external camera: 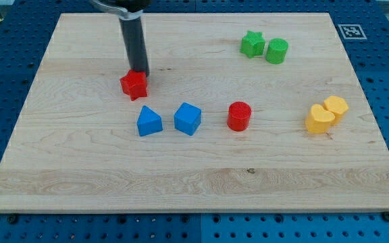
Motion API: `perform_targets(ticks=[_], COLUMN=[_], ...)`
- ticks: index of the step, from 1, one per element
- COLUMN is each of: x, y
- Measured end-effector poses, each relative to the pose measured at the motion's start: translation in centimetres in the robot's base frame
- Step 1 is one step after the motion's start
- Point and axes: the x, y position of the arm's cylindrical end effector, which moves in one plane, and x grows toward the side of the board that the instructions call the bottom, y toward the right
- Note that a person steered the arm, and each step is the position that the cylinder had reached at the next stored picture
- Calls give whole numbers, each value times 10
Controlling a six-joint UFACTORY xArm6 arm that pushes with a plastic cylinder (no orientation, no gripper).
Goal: Push the red star diagonally to the blue triangle
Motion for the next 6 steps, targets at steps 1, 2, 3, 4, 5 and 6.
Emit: perform_targets(ticks=[1, 2, 3, 4, 5, 6], x=[5, -15, -15, 9, 22, 22], y=[-5, 2, 40, 42, 42, 42])
